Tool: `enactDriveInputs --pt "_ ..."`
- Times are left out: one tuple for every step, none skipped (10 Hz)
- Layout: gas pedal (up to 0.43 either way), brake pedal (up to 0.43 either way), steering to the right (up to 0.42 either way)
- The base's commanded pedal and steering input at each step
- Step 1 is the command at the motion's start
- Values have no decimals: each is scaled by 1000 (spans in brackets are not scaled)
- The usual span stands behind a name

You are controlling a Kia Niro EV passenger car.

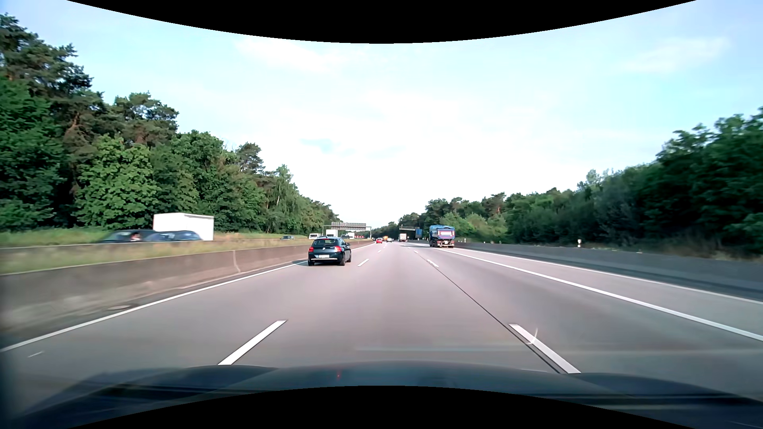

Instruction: Follow the waypoints while adhering to traffic rules and regulations

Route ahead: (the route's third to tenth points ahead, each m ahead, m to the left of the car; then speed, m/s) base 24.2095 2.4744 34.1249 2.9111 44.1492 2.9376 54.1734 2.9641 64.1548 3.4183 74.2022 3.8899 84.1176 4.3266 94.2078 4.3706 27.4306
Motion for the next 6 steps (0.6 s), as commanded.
enactDriveInputs --pt "177 0 -5" --pt "177 0 -5" --pt "177 0 -6" --pt "177 0 -6" --pt "177 0 -6" --pt "177 0 -6"
